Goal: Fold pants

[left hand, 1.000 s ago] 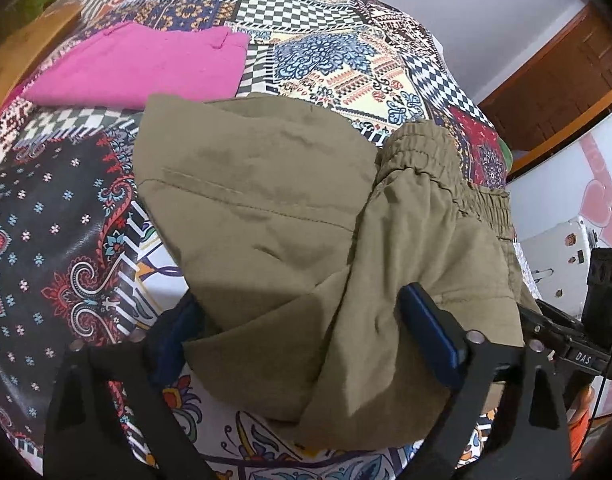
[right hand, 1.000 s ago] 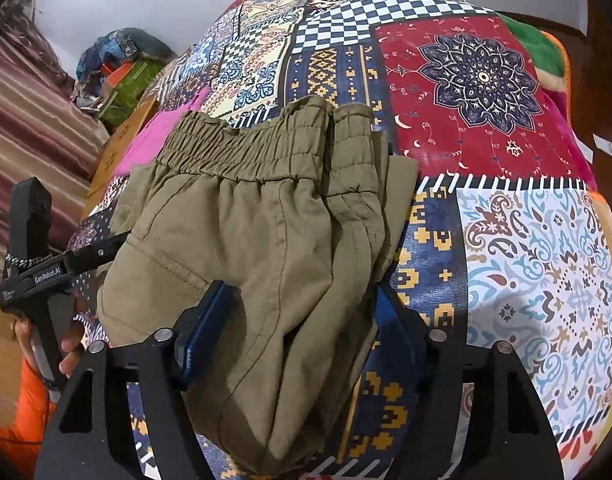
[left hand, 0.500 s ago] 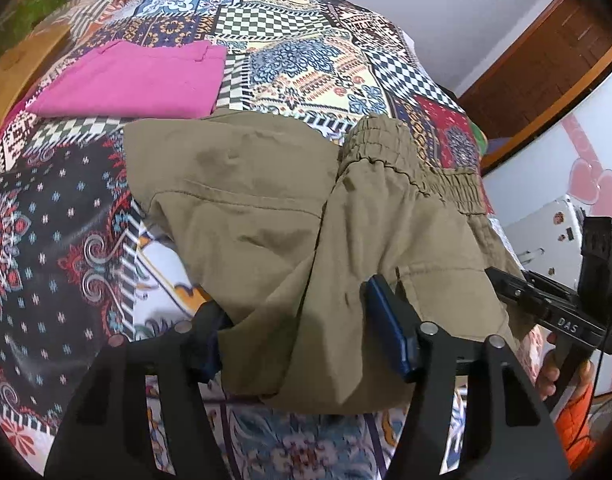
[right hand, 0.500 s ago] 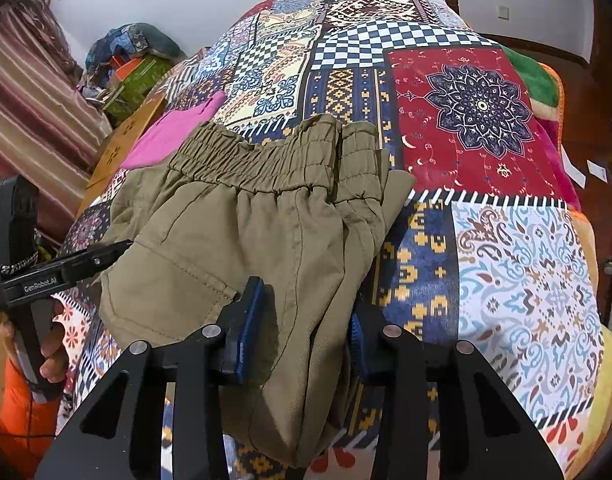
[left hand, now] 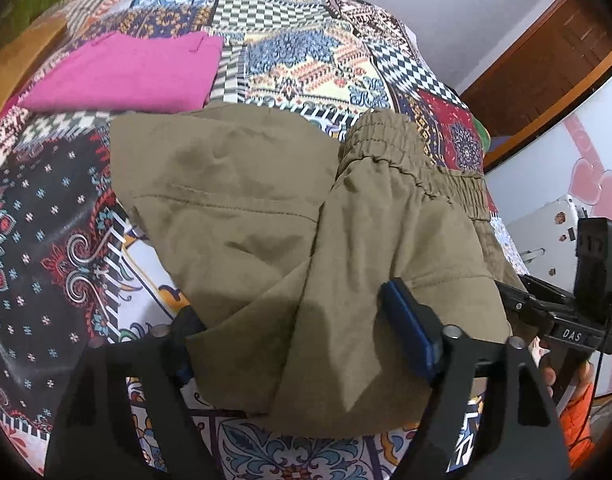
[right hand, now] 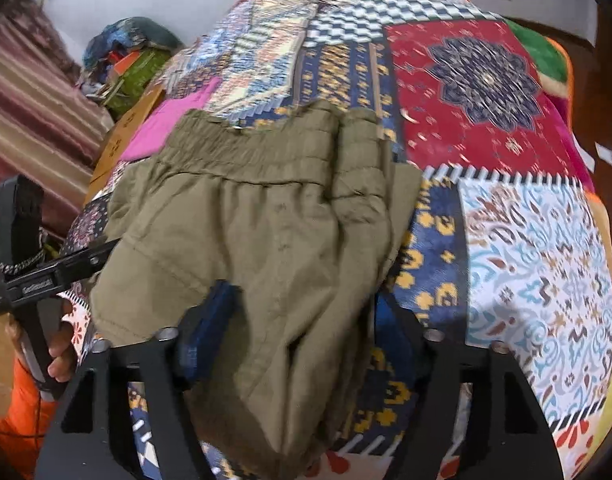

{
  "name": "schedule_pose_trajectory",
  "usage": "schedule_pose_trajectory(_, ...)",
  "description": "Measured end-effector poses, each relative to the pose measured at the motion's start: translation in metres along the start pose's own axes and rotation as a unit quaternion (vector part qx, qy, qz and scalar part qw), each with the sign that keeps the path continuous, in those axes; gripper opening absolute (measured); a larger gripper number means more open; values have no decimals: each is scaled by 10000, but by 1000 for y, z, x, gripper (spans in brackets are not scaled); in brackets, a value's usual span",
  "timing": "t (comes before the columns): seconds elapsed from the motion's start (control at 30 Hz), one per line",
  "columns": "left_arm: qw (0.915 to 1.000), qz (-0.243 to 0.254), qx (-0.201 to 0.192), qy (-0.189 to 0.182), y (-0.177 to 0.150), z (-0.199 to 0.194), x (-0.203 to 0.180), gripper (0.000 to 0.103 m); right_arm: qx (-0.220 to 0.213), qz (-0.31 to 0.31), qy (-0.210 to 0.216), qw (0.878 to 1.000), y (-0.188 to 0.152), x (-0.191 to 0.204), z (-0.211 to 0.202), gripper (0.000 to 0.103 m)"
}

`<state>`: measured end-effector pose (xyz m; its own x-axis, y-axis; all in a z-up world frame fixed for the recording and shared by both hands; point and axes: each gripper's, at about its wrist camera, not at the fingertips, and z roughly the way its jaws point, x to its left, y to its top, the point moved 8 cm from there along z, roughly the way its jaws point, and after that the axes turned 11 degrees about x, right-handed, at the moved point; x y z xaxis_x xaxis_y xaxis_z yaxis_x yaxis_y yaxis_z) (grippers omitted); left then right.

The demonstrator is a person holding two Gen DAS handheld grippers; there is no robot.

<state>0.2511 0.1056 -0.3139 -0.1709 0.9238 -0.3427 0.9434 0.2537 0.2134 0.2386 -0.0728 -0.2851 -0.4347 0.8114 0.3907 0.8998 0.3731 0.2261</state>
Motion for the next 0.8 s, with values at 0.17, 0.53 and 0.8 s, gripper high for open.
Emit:
schedule_pose_trajectory(0.17,9996,121,-140,206,-4,-12,-3,48,-203,-186,-220,9994,4,11,-6,38)
schedule_pose_trajectory(0.53,9976,437,-429,327,-20,-44,-22,11,-518,-351,-170,9979,2,29,-34,15)
schedule_pose_trajectory(0.8,9973,269,-656,211,-43,-79,-11,11,-553,-587,-30,9967,-7,58,-43,14)
